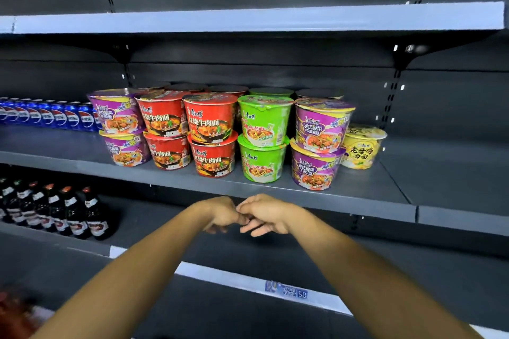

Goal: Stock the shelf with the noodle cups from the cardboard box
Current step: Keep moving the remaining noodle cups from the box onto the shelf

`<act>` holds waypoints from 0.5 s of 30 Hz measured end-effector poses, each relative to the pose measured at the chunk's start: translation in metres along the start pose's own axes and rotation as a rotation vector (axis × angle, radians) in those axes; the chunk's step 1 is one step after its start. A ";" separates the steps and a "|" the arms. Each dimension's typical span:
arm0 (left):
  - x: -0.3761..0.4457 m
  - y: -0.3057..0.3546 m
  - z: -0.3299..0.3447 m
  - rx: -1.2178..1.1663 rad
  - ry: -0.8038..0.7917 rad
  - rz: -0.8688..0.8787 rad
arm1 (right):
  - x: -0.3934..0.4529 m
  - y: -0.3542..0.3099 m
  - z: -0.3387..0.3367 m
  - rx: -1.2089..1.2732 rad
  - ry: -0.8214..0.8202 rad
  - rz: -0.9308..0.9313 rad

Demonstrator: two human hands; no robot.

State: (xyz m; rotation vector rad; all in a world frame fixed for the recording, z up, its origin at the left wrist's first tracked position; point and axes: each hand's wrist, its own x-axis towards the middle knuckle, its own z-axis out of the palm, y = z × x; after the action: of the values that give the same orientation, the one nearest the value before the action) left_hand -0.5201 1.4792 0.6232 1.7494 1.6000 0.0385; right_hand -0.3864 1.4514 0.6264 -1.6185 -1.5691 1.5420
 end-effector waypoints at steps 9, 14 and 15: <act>0.002 -0.038 0.084 -0.150 -0.069 -0.157 | 0.023 0.084 0.016 -0.040 -0.208 0.096; 0.013 -0.102 0.153 -0.198 -0.047 -0.224 | 0.048 0.157 0.069 0.011 -0.280 0.215; 0.016 -0.115 0.168 -0.187 -0.047 -0.224 | 0.052 0.176 0.080 0.019 -0.290 0.243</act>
State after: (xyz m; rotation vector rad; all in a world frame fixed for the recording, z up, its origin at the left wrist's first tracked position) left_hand -0.5315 1.4020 0.4342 1.4133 1.6912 0.0370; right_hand -0.3937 1.4156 0.4295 -1.6856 -1.5345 1.9903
